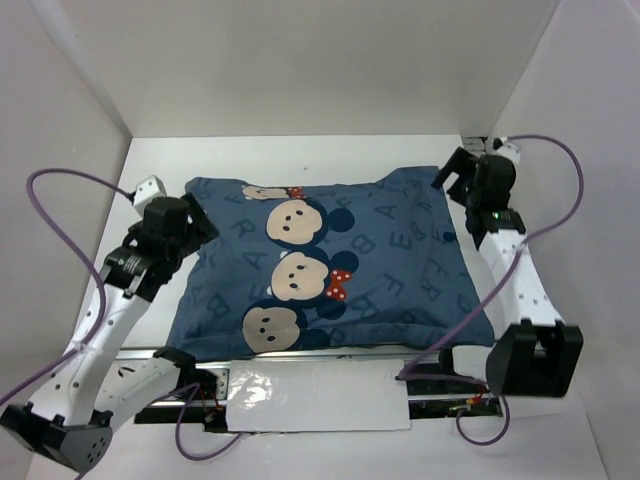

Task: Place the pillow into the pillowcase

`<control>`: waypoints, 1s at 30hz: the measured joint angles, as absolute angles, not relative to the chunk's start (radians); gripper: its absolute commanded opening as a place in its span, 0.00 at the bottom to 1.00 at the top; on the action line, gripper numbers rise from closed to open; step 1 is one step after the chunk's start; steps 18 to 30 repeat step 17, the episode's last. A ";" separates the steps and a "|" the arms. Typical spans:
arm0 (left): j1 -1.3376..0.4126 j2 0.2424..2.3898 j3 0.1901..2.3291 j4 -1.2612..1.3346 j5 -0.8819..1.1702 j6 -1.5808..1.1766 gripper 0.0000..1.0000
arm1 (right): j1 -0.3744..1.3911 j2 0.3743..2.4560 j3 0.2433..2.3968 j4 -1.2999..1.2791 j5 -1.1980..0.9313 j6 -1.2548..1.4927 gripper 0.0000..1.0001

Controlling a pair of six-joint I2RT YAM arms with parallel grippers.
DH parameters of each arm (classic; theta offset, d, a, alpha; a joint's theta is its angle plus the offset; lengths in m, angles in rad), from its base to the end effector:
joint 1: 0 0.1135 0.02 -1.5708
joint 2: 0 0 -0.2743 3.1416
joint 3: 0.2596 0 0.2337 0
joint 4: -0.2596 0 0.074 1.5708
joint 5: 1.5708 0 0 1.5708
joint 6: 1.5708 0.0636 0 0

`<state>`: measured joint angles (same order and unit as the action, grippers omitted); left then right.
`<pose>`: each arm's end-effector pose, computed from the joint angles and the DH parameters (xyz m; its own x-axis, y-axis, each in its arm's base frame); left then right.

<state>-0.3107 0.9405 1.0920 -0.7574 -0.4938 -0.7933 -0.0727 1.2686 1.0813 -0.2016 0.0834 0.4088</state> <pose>0.1800 -0.0262 0.3544 -0.3079 -0.5602 -0.7690 -0.4578 0.7958 -0.3965 0.2974 -0.0270 0.3402 -0.2877 0.4181 -0.8616 0.2873 0.8959 0.3388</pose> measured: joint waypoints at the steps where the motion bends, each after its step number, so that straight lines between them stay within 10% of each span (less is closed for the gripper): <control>1: -0.310 0.914 1.065 -0.763 -0.494 -0.796 1.00 | -0.073 1.222 1.033 -0.201 0.077 0.404 1.00; 30: -0.312 0.855 0.983 -0.786 -0.492 -0.825 1.00 | -0.072 1.029 0.916 -0.217 -0.044 0.375 1.00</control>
